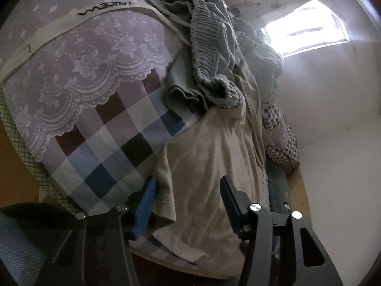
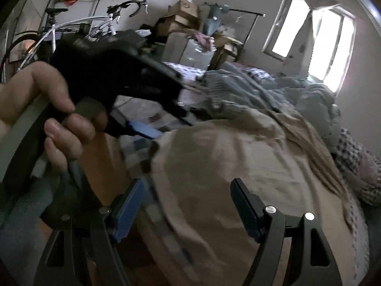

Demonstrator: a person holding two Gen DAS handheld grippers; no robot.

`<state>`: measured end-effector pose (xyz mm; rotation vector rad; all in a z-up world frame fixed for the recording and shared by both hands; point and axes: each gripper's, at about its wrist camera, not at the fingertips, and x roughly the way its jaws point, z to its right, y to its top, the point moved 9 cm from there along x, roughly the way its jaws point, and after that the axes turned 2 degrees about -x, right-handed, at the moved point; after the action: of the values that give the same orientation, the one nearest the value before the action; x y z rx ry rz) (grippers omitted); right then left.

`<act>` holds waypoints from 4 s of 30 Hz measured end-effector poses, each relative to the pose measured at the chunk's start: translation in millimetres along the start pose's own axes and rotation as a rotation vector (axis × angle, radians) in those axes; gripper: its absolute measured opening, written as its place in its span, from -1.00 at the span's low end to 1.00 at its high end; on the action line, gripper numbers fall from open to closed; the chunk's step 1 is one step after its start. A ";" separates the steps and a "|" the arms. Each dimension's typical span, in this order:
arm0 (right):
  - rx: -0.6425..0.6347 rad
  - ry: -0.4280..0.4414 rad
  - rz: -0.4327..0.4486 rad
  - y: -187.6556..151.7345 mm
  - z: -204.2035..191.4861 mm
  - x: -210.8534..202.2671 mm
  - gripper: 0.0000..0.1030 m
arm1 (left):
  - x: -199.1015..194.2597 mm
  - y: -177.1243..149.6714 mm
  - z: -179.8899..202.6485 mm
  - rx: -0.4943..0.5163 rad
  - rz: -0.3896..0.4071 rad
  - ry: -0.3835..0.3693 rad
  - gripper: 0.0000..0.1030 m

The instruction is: Fold clothes

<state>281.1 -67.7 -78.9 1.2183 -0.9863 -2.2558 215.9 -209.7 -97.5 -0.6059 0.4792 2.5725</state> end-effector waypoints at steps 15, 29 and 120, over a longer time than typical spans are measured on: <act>-0.118 -0.099 -0.021 6.5 -32.9 70.9 0.21 | -6.2 2.2 5.3 -0.027 -0.039 -0.117 0.03; -0.090 -0.061 -0.005 18.6 -37.9 63.0 -0.97 | -20.5 5.8 -14.5 -0.105 0.003 -0.056 0.09; -0.196 -0.395 0.000 -1.9 18.1 25.1 -0.15 | -41.8 4.6 52.2 -0.046 -0.016 -0.164 -0.98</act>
<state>252.3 -74.9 -87.6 0.7056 -0.8653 -2.5797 229.8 -205.9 -32.0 -0.4081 0.3604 2.5971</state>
